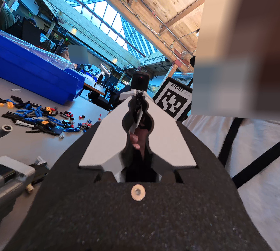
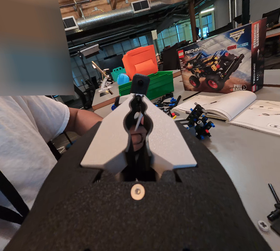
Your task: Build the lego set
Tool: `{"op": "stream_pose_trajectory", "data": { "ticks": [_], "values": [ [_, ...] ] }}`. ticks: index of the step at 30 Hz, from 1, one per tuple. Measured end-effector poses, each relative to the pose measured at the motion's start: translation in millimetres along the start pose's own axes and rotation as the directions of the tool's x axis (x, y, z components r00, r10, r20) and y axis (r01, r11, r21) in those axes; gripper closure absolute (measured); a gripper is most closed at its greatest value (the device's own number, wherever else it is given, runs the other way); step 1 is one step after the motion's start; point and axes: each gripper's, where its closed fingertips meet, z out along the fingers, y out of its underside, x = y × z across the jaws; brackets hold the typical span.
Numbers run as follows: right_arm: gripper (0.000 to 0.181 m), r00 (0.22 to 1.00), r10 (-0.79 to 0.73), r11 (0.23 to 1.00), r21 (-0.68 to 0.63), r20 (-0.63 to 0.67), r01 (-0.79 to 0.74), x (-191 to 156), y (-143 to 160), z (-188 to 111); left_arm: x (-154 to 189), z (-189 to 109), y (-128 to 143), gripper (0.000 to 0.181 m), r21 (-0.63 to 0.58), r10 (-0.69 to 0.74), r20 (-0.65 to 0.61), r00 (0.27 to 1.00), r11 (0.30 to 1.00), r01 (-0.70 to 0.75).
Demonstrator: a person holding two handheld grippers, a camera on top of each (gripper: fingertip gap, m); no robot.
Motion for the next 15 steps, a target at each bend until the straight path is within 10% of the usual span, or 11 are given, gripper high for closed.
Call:
{"op": "stream_pose_trajectory", "data": {
  "ticks": [15],
  "values": [
    [0.178,0.941,0.270,0.938,-0.277,0.204,-0.209,-19.0,33.2,-4.1,7.2,-16.6,29.1,0.176,-0.360,0.296,-0.054,0.954,0.885,-0.295]
  ]
}}
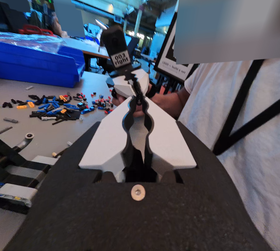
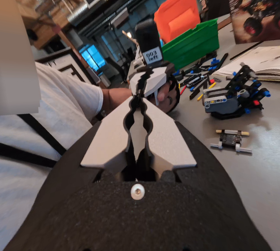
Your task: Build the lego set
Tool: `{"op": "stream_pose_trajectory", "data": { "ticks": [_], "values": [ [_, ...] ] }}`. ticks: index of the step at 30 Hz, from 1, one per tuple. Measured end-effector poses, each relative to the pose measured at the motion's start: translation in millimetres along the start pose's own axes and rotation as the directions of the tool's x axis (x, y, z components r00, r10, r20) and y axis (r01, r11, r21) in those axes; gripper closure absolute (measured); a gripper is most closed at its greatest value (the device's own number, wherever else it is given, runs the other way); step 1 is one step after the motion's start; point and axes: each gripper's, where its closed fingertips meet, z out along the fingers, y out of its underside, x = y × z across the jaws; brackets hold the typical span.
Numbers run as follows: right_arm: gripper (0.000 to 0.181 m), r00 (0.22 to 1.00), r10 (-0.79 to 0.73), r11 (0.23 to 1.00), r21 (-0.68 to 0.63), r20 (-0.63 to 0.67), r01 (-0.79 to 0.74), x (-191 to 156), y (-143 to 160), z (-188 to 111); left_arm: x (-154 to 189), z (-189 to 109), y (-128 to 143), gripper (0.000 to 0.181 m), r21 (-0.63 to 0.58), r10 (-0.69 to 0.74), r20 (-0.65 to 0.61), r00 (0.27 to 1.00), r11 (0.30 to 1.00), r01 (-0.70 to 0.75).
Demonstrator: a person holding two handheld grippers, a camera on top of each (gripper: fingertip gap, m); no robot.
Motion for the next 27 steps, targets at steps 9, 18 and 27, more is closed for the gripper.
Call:
{"op": "stream_pose_trajectory", "data": {
  "ticks": [9,18,27],
  "values": [
    [0.178,0.923,-0.362,0.905,-0.287,-0.129,0.315,11.4,29.4,0.0,-0.3,-4.3,30.0,0.176,-0.218,0.031,-0.016,0.999,0.975,-0.034],
    [0.178,0.914,-0.389,0.815,-0.506,-0.118,0.282,27.4,62.4,-14.5,-18.3,-14.0,32.4,0.176,-0.281,0.102,0.071,0.992,0.956,-0.078],
    [0.177,0.836,-0.538,0.587,-0.761,-0.111,0.277,47.7,103.0,-44.6,-35.0,-16.4,46.0,0.176,-0.353,0.191,0.150,0.970,0.927,-0.128]
  ]
}}
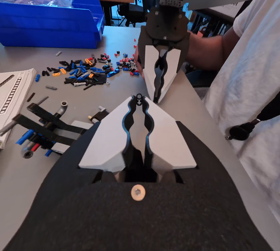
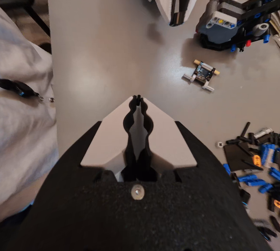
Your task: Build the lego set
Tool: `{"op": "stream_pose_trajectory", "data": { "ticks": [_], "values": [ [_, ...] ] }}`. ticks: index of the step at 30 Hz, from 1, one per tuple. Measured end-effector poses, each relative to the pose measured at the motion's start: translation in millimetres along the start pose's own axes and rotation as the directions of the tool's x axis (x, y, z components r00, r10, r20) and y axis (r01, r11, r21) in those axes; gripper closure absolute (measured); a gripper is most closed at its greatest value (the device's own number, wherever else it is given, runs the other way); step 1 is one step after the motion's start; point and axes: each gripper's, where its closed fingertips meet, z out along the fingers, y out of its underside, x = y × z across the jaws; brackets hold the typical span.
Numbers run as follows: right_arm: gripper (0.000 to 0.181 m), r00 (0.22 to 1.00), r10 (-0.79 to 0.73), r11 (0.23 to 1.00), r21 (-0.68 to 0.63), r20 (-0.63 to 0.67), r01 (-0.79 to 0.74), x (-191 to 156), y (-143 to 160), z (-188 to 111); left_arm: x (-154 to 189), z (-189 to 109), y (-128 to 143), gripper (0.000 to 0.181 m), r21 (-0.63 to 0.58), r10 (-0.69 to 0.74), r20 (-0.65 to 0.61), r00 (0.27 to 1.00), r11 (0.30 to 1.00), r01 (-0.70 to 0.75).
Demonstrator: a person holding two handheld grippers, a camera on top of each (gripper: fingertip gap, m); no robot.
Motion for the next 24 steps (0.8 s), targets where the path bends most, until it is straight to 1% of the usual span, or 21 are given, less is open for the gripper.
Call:
{"op": "stream_pose_trajectory", "data": {
  "ticks": [1,3,4,6,8,9,11,12,13,14,16,18,19,20,21,23,24],
  "values": [
    [0.177,1.000,-0.020,0.999,-0.033,-0.012,0.020,0.2,2.2,-1.9,2.6,2.0,3.3,0.176,-0.024,0.026,0.000,1.000,0.999,-0.026],
    [0.178,1.000,-0.030,0.993,-0.116,0.000,0.029,-0.1,7.2,-8.1,6.1,8.5,17.7,0.176,-0.123,0.105,0.015,0.994,0.987,-0.102],
    [0.178,1.000,-0.024,0.987,-0.159,0.012,0.026,-0.1,10.2,-11.7,8.9,12.3,27.6,0.176,-0.187,0.149,0.013,0.989,0.972,-0.144],
    [0.178,0.999,-0.014,0.958,-0.286,0.037,0.024,-1.0,22.4,-18.6,16.8,19.1,45.5,0.176,-0.303,0.231,-0.009,0.973,0.926,-0.223],
    [0.177,0.997,-0.036,0.909,-0.414,0.061,0.058,-2.7,33.3,-25.7,26.6,23.7,56.1,0.175,-0.370,0.288,-0.047,0.957,0.884,-0.284],
    [0.178,0.996,-0.057,0.887,-0.455,0.067,0.081,-2.0,33.9,-28.3,29.4,25.2,59.6,0.176,-0.396,0.307,-0.057,0.950,0.866,-0.304],
    [0.177,0.993,-0.072,0.846,-0.521,0.092,0.110,-2.8,33.2,-31.5,35.9,27.1,67.2,0.176,-0.441,0.311,-0.085,0.947,0.840,-0.315],
    [0.177,0.991,-0.110,0.845,-0.517,0.080,0.136,1.8,27.6,-30.4,35.5,29.1,67.2,0.176,-0.445,0.310,-0.072,0.948,0.841,-0.309],
    [0.177,0.987,-0.138,0.859,-0.487,0.079,0.159,3.9,19.7,-28.4,35.4,30.6,66.7,0.176,-0.445,0.304,-0.062,0.951,0.844,-0.299],
    [0.177,0.986,-0.131,0.878,-0.450,0.102,0.163,1.1,12.7,-26.9,35.7,31.6,65.7,0.176,-0.441,0.293,-0.055,0.954,0.850,-0.287],
    [0.178,0.987,-0.128,0.936,-0.316,0.095,0.151,4.0,-7.9,-21.8,33.7,31.7,60.9,0.173,-0.421,0.273,-0.034,0.961,0.868,-0.261],
    [0.177,0.990,-0.064,0.982,-0.171,0.123,0.085,2.0,-26.1,-20.4,27.6,30.6,46.1,0.158,-0.364,0.283,0.021,0.959,0.895,-0.256],
    [0.177,0.993,-0.009,0.995,-0.093,0.114,0.020,6.6,-36.5,-21.0,24.6,29.4,36.3,0.156,-0.330,0.315,0.056,0.948,0.902,-0.280],
    [0.177,0.989,0.059,0.998,-0.012,0.133,-0.058,9.1,-46.8,-22.9,22.9,28.2,27.5,0.155,-0.304,0.362,0.090,0.928,0.897,-0.320],
    [0.178,0.976,0.123,0.988,0.069,0.181,-0.137,9.4,-56.7,-26.0,21.3,27.4,19.7,0.155,-0.290,0.418,0.128,0.899,0.883,-0.370],
    [0.178,0.939,0.210,0.940,0.208,0.274,-0.271,11.8,-70.7,-32.2,19.5,25.9,7.3,0.161,-0.292,0.551,0.207,0.808,0.823,-0.487],
    [0.178,0.917,0.235,0.915,0.246,0.322,-0.321,11.4,-72.7,-33.9,15.9,24.0,1.2,0.166,-0.307,0.607,0.258,0.752,0.789,-0.532]
  ]
}}
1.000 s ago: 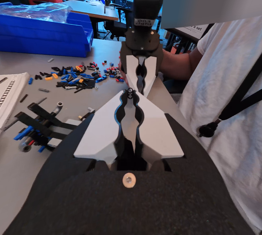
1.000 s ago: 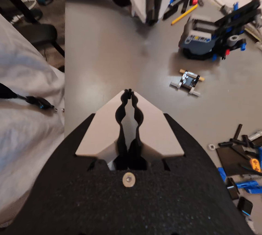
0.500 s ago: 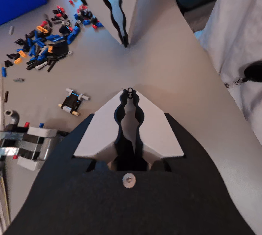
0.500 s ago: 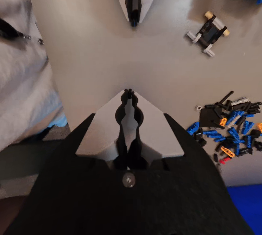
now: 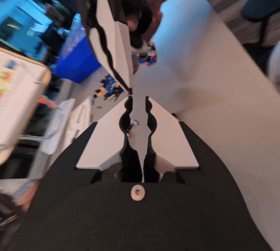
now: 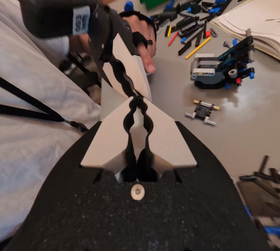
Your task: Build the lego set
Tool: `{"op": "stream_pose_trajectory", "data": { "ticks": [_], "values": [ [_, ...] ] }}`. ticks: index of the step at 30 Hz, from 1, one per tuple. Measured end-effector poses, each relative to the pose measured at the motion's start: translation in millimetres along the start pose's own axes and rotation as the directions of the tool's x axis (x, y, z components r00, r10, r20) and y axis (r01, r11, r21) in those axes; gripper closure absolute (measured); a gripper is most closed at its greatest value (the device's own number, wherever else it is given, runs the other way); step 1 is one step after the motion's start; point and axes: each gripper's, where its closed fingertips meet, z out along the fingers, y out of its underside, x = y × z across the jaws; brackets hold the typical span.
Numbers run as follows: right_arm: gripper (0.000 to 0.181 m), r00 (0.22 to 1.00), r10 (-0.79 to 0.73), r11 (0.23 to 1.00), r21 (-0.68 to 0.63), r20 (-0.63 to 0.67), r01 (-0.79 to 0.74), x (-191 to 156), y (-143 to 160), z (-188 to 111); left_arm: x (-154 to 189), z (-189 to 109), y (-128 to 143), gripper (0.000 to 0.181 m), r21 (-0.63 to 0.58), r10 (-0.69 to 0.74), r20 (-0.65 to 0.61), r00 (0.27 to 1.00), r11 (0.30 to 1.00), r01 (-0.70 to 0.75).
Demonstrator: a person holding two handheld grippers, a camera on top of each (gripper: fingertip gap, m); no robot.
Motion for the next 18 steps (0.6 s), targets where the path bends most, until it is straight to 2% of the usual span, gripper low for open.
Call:
{"op": "stream_pose_trajectory", "data": {
  "ticks": [3,6,9,13,18],
  "values": [
    [0.177,0.997,0.062,0.996,0.066,0.036,-0.065,1.5,3.2,0.6,-12.1,-2.1,-1.2,0.167,-0.035,0.090,0.113,0.990,0.996,-0.087],
    [0.177,0.996,0.074,0.992,0.103,0.049,-0.079,-0.7,1.4,1.7,-11.1,-2.3,-3.6,0.167,-0.032,0.112,0.122,0.986,0.994,-0.108],
    [0.177,0.996,0.082,0.991,0.107,0.031,-0.085,2.2,2.2,4.2,-12.0,-2.5,-6.0,0.175,-0.031,0.132,0.145,0.981,0.991,-0.129],
    [0.177,0.994,0.110,0.978,0.175,0.009,-0.110,9.4,-5.5,1.5,-21.7,-2.1,-3.5,0.177,-0.060,0.130,0.210,0.969,0.991,-0.120],
    [0.176,0.988,0.117,0.945,0.318,-0.096,-0.081,21.2,-14.2,-0.9,-34.7,-0.6,2.5,0.178,-0.102,0.068,0.289,0.955,0.994,-0.040]
  ]
}}
